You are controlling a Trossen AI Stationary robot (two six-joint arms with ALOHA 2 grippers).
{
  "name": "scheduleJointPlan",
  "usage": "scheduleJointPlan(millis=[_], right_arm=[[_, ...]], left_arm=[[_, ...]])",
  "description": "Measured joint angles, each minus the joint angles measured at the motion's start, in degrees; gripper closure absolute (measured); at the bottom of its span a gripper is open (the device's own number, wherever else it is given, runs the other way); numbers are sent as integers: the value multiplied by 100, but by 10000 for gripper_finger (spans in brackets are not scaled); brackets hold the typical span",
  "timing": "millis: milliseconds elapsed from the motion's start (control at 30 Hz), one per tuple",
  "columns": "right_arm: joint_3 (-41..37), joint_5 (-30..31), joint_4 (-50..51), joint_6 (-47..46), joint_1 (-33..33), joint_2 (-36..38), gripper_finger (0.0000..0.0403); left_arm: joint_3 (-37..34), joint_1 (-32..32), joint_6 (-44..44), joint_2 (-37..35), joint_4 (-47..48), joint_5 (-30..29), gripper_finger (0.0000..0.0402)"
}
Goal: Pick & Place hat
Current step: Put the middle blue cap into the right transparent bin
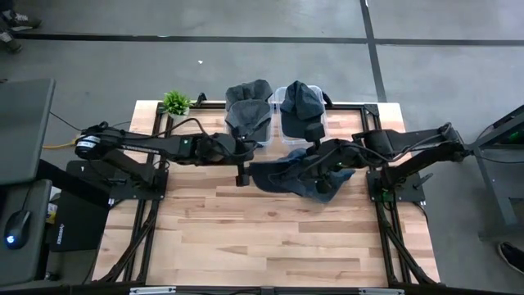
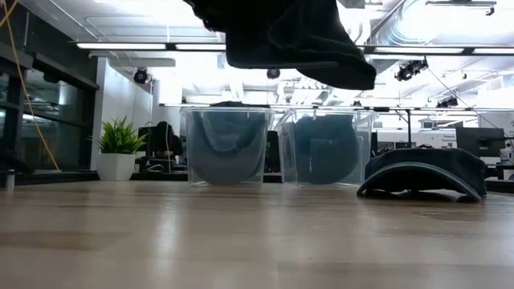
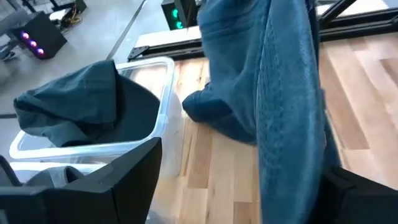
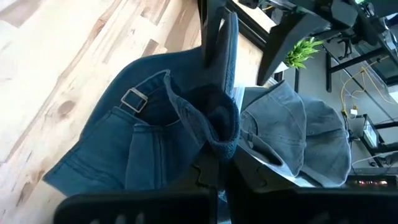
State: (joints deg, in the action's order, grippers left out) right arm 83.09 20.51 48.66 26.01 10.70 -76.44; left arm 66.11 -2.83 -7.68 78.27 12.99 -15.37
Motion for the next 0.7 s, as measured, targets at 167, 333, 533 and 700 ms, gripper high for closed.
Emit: scheduleJointPlan(millis=[167, 333, 533, 700], right_arm=[[0, 32, 2, 4, -2, 0, 402], [0, 58, 1, 5, -2, 0, 402], [0, 60, 2, 4, -2, 0, 402], [0, 55, 2, -8, -2, 0, 402]], left_arm=[[0, -2, 2, 38, 4, 152, 189], [0, -9, -81, 38, 5, 293, 332], [0, -8, -94, 40, 7, 456, 389], [0, -7, -94, 40, 9, 592, 394]])
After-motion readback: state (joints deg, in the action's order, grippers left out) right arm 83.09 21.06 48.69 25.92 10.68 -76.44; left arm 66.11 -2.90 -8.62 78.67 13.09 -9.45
